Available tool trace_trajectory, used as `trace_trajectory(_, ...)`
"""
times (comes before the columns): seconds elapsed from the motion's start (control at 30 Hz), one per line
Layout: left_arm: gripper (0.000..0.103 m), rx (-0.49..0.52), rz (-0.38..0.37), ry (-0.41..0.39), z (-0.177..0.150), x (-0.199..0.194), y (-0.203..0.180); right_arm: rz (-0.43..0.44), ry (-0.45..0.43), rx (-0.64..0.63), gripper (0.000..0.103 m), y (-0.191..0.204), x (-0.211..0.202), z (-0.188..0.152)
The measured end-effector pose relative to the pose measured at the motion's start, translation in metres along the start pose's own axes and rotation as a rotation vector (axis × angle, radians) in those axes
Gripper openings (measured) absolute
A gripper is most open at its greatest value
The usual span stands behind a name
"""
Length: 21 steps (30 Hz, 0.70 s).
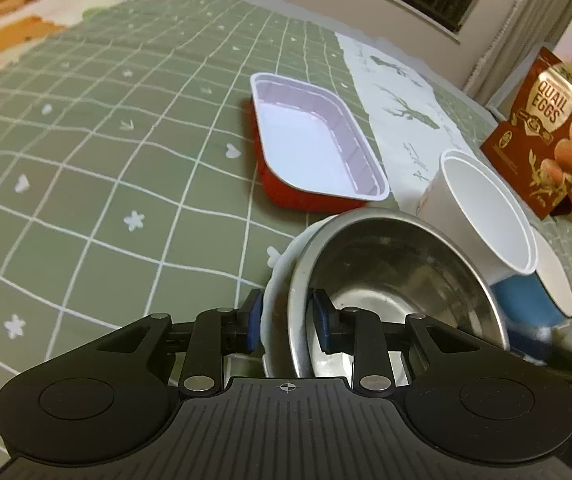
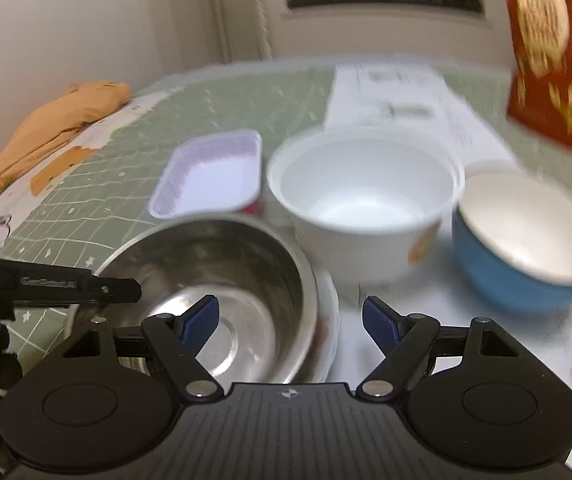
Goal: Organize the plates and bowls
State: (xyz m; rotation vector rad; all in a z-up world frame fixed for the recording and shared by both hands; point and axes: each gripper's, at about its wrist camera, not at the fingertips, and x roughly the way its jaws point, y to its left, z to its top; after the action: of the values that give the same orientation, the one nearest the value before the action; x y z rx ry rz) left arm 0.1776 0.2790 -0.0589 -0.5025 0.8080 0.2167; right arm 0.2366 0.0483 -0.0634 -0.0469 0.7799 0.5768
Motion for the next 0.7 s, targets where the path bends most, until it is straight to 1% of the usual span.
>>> trace_trajectory(0.1,0.03,-0.017,0.001,-0.003,0.001,0.001,0.0,0.056,0.075,0.099,0.079,-0.012,0.016,-0.005)
trace_trajectory(0.17,0.03,-0.018,0.012,0.0,0.002,0.001,-0.003,0.111,0.114,0.13,0.079,-0.013,0.021,-0.009)
trace_trajectory(0.23,0.033,-0.014,0.02,0.005,0.003,0.001,-0.006,0.155,0.125,0.14,0.08,-0.011,0.02,-0.01)
trace_trajectory(0.3,0.035,-0.013,0.02,0.013,0.002,0.002,-0.009,0.141,0.124,0.129,0.08,-0.008,0.016,-0.011)
trace_trajectory(0.4,0.035,0.009,0.007,0.025,0.0,0.002,-0.015,0.141,0.122,0.131,0.08,-0.011,0.01,-0.013)
trace_trajectory(0.57,0.037,0.071,-0.044,0.054,-0.01,0.002,-0.031,0.117,0.108,0.16,0.08,-0.021,-0.001,-0.016)
trace_trajectory(0.7,0.037,0.108,-0.074,0.068,-0.016,0.005,-0.044,0.095,0.087,0.187,0.08,-0.038,-0.009,-0.023)
